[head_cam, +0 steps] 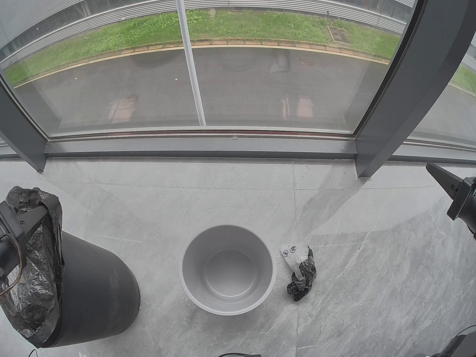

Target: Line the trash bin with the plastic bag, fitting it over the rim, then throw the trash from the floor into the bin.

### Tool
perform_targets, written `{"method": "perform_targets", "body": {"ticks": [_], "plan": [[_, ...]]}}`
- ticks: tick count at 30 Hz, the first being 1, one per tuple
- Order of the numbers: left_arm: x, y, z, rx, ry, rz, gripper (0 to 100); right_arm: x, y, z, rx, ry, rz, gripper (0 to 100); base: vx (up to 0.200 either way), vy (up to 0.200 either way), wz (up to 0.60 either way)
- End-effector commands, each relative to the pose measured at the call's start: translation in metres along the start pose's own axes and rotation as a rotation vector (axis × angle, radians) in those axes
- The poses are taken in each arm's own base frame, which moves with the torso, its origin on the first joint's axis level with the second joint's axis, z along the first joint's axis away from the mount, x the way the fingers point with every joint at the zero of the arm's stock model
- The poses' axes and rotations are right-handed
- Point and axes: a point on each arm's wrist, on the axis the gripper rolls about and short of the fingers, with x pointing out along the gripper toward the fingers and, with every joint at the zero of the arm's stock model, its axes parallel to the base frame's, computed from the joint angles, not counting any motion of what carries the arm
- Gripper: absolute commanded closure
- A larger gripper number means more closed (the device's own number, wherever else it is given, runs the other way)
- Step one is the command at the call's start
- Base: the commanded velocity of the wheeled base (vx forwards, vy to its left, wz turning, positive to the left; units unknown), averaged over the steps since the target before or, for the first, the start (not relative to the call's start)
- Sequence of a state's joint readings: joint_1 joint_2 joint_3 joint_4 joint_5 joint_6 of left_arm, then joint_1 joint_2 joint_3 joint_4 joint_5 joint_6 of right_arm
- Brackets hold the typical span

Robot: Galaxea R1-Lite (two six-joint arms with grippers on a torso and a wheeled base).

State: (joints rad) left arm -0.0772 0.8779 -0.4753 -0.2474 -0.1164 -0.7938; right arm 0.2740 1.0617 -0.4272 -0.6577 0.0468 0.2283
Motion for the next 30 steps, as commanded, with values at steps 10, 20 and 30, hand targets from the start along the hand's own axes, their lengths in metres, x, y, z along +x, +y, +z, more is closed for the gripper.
{"method": "perform_targets", "body": {"ticks": [10, 20, 30], "plan": [[-0.010, -0.057, 0.024, -0.381, 0.616, -0.472, 100, 0.049, 0.028, -0.016, -0.008, 0.123, 0.028, 100, 0.000, 0.000, 0.00], [0.008, -0.094, 0.033, -0.302, 0.682, -0.573, 100, 0.078, 0.110, -0.057, -0.090, 0.265, 0.173, 100, 0.000, 0.000, 0.00], [0.005, -0.103, 0.039, -0.273, 0.652, -0.635, 100, 0.083, 0.132, -0.068, -0.122, 0.290, 0.203, 100, 0.000, 0.000, 0.00]]}}
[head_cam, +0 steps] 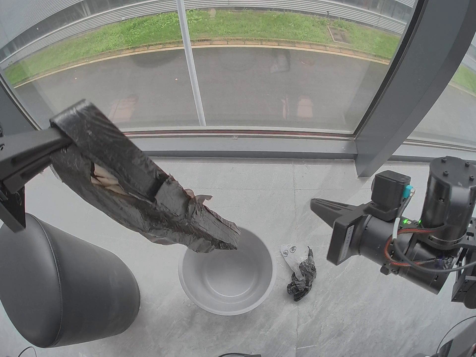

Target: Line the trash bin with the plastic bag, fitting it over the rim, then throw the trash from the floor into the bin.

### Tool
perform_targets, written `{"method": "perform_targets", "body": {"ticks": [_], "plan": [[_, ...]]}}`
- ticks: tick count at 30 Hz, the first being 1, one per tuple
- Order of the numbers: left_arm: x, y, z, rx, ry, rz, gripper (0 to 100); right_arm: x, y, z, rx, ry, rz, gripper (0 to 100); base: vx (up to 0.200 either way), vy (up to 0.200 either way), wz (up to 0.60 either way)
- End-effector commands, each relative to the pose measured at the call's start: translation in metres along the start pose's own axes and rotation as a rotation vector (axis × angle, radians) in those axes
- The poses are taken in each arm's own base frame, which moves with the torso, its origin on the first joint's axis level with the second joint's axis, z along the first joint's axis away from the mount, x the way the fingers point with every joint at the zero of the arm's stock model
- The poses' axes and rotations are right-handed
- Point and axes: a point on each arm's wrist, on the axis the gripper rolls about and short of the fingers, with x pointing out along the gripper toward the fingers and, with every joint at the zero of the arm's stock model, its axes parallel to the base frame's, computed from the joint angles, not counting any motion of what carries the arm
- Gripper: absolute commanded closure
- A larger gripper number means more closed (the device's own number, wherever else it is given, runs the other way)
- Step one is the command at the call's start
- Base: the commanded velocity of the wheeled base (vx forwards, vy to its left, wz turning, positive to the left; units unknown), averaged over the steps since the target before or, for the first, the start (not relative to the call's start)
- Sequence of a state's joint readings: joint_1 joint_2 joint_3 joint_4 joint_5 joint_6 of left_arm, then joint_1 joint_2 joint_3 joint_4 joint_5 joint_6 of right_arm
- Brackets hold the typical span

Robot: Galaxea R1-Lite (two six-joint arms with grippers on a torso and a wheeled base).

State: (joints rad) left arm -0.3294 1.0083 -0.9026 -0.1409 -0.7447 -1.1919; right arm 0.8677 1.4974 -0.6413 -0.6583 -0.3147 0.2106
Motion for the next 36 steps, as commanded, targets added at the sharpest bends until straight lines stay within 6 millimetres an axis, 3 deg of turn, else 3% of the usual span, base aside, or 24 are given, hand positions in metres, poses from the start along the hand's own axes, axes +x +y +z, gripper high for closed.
{"method": "perform_targets", "body": {"ticks": [1, 10, 11, 16, 23, 36], "plan": [[0.005, -0.002, 0.004, 0.010, 0.008, -0.016, 100, 0.015, 0.013, -0.012, -0.031, 0.051, 0.027, 100, 0.000, 0.000, 0.00], [0.019, -0.003, 0.012, 0.015, 0.029, -0.034, 100, 0.026, 0.034, -0.040, -0.122, 0.146, 0.080, 100, 0.000, 0.000, 0.00], [0.020, -0.003, 0.012, 0.015, 0.031, -0.034, 100, 0.027, 0.035, -0.040, -0.126, 0.145, 0.082, 0, 0.000, 0.000, 0.00], [0.021, -0.003, 0.012, 0.014, 0.032, -0.034, 100, 0.039, 0.046, -0.041, -0.148, 0.122, 0.105, 0, 0.000, 0.000, 0.00], [0.021, -0.006, 0.014, 0.021, 0.029, -0.041, 100, 0.061, 0.070, -0.063, -0.211, 0.171, 0.149, 0, 0.000, 0.000, 0.00], [0.016, -0.009, 0.011, 0.029, 0.026, -0.054, 100, 0.114, 0.085, -0.076, -0.304, 0.119, 0.045, 0, 0.000, 0.000, 0.00]]}}
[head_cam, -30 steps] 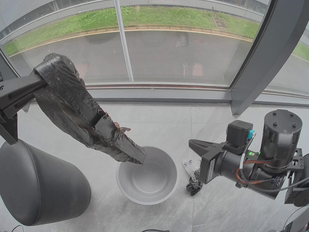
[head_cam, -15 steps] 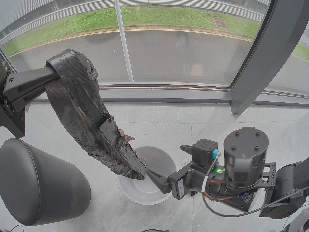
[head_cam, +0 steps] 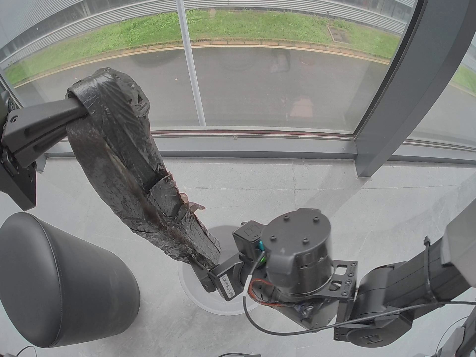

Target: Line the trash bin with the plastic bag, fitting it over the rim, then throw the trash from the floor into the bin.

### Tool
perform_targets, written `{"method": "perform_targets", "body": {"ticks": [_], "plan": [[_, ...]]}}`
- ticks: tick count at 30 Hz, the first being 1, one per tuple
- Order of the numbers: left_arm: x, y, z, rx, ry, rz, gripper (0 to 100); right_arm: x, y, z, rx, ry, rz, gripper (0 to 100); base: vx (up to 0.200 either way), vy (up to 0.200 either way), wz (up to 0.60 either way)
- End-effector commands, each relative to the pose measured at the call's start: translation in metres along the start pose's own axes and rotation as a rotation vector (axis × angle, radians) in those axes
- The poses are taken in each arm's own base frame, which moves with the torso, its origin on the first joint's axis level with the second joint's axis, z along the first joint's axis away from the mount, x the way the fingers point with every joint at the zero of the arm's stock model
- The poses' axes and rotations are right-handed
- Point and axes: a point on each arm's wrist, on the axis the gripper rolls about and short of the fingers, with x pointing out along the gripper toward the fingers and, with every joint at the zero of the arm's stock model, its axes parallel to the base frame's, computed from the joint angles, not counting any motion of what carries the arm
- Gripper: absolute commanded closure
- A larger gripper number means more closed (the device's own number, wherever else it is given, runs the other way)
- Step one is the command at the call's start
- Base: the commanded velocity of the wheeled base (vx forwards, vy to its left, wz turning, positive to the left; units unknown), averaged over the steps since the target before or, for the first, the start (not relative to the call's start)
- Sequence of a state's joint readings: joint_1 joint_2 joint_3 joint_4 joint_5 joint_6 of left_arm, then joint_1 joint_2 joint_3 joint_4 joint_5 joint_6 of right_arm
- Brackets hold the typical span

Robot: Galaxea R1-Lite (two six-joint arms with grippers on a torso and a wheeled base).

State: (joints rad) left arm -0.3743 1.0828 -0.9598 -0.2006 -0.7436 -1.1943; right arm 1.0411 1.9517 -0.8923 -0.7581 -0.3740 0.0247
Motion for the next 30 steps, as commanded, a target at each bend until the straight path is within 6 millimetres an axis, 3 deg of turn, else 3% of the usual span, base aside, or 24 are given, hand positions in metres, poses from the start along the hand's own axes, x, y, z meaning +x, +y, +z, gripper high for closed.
{"method": "perform_targets", "body": {"ticks": [1, 17, 30], "plan": [[-0.002, -0.002, -0.002, 0.004, -0.002, -0.007, 100, 0.027, 0.002, -0.015, -0.050, 0.036, -0.068, 0, 0.000, 0.000, 0.00], [-0.003, -0.002, -0.002, 0.003, -0.003, -0.005, 100, 0.052, 0.005, -0.033, -0.150, -0.008, -0.144, 0, 0.000, 0.000, 0.00], [-0.003, 0.000, -0.003, 0.000, -0.003, -0.002, 100, 0.053, 0.000, -0.028, -0.153, -0.026, -0.160, 0, 0.000, 0.000, 0.00]]}}
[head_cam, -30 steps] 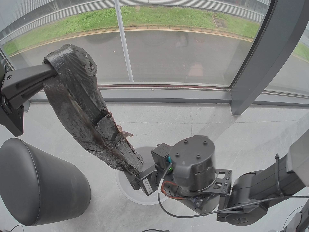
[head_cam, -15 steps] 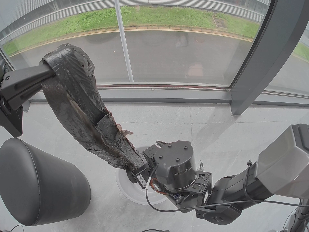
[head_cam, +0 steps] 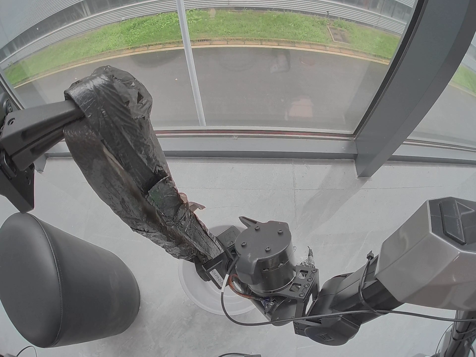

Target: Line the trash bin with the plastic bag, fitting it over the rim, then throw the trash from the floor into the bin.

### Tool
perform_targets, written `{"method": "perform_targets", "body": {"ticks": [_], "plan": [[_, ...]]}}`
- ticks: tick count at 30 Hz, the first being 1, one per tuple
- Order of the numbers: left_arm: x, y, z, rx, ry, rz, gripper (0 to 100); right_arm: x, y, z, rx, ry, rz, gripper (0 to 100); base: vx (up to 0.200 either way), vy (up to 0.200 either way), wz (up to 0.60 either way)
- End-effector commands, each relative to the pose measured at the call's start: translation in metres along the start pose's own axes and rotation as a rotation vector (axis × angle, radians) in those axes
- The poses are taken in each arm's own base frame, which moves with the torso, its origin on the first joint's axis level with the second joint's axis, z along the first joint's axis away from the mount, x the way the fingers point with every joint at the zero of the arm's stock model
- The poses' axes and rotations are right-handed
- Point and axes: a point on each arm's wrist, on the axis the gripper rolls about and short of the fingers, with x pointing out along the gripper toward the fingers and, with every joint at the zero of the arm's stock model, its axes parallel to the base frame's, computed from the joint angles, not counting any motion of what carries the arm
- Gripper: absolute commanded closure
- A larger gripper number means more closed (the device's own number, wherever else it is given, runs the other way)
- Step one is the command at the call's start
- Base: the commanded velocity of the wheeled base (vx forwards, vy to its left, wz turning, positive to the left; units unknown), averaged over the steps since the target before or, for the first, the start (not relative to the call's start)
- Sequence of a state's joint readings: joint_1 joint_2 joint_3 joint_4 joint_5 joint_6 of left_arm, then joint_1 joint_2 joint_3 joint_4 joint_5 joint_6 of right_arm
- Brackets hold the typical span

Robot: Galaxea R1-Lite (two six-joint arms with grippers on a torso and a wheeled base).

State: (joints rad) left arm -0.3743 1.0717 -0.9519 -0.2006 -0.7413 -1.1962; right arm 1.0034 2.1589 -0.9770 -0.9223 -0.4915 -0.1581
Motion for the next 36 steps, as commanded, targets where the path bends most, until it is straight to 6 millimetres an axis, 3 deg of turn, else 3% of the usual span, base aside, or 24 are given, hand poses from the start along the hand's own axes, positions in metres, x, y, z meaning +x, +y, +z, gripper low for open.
{"method": "perform_targets", "body": {"ticks": [1, 2, 11, 15, 22, 28, 36], "plan": [[-0.001, 0.000, 0.000, 0.000, -0.002, 0.000, 100, 0.000, -0.002, 0.000, 0.002, 0.000, -0.004, 0, 0.000, 0.000, 0.00], [-0.001, 0.000, -0.001, 0.000, 0.000, 0.000, 100, 0.001, -0.003, -0.001, 0.002, 0.002, -0.007, 100, 0.000, 0.000, 0.00], [-0.002, 0.001, -0.002, 0.002, 0.001, -0.001, 100, 0.000, -0.003, 0.000, 0.036, -0.054, -0.005, 100, 0.000, 0.000, 0.00], [-0.001, 0.006, -0.003, -0.009, 0.005, 0.014, 100, -0.009, -0.016, 0.004, 0.101, -0.068, -0.016, 100, 0.000, 0.000, 0.00], [0.006, 0.035, -0.006, -0.039, 0.022, 0.060, 100, -0.043, -0.044, 0.000, 0.265, 0.009, 0.092, 100, 0.000, 0.000, 0.00], [0.016, 0.066, -0.009, -0.072, 0.042, 0.092, 100, -0.087, -0.082, 0.024, 0.480, 0.138, 0.351, 100, 0.000, 0.000, 0.00], [0.021, 0.087, -0.014, -0.132, 0.120, 0.121, 100, -0.090, -0.093, 0.027, 0.605, 0.269, 0.486, 100, 0.000, 0.000, 0.00]]}}
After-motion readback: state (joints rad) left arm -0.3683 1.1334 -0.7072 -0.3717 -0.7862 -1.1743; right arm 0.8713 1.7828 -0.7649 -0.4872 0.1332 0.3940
